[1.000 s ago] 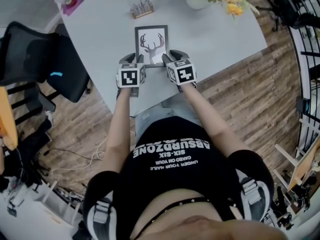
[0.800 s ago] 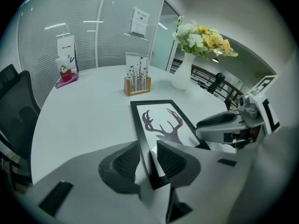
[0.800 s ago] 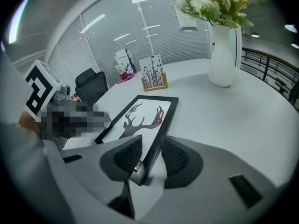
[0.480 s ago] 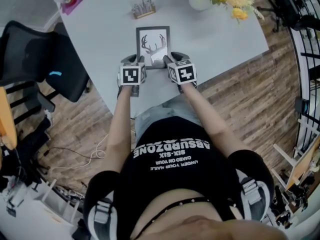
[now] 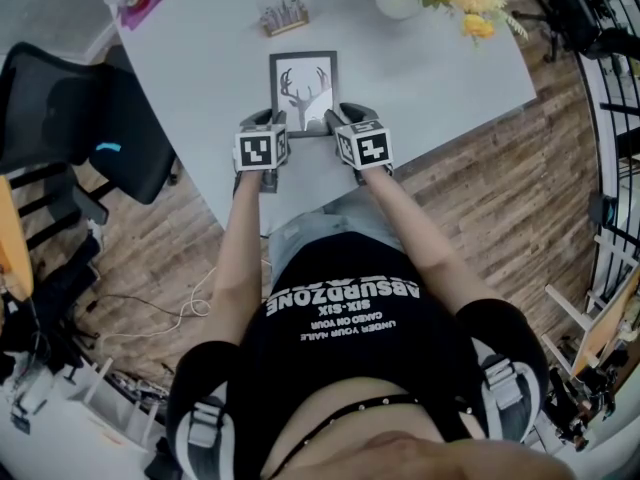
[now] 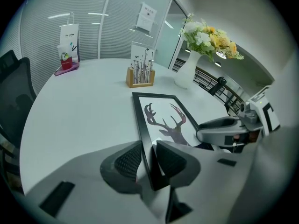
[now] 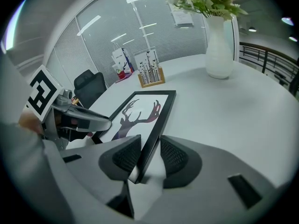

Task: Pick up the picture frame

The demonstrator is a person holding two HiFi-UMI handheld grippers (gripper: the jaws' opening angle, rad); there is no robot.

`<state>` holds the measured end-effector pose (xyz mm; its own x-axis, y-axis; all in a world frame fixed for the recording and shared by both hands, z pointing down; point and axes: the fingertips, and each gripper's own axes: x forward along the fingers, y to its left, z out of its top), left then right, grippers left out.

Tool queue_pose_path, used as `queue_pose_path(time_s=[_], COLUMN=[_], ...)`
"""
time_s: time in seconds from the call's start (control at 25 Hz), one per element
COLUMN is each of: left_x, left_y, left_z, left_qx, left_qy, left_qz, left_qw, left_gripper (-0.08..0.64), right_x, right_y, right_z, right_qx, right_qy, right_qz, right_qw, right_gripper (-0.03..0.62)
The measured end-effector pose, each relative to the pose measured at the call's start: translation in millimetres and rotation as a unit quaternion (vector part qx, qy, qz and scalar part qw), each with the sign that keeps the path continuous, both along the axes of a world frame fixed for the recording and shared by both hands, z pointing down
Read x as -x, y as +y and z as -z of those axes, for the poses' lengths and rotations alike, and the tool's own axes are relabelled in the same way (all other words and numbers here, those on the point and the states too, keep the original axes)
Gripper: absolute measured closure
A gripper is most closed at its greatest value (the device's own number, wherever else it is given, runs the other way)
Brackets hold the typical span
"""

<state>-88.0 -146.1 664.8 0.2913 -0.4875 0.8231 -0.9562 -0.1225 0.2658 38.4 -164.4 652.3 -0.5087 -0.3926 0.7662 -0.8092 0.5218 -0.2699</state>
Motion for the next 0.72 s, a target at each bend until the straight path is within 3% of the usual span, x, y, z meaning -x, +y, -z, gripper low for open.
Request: queue_pose_path(time_s=[0.24, 0.48, 0.72], left_x=[1.9, 2.4, -1.6], left_y=[0.6, 1.9, 3.5], left_z=[-0.5, 0.2, 7.4], left_qx=[-0.013, -0.034, -0.035], left_qy=[0.003, 0.023, 0.005], left_qz=[0.037, 0.037, 0.034], left_qw=[0.9992, 0.9985, 0.9988], left_gripper=[0.459, 0.46, 0.46], right_x=[0.3, -0.2, -3.3], right_y=[1.3, 2.1, -1.6], right_z=[1.2, 1.2, 7.2], right_qx=[-0.021, -0.013, -0.017], right_qy=[-0.008, -0.012, -0.005], right_qz=[-0.007, -0.014, -0.016], right_qw=[1.0, 1.0, 1.0], right_gripper=[0.463, 0.47, 0.482])
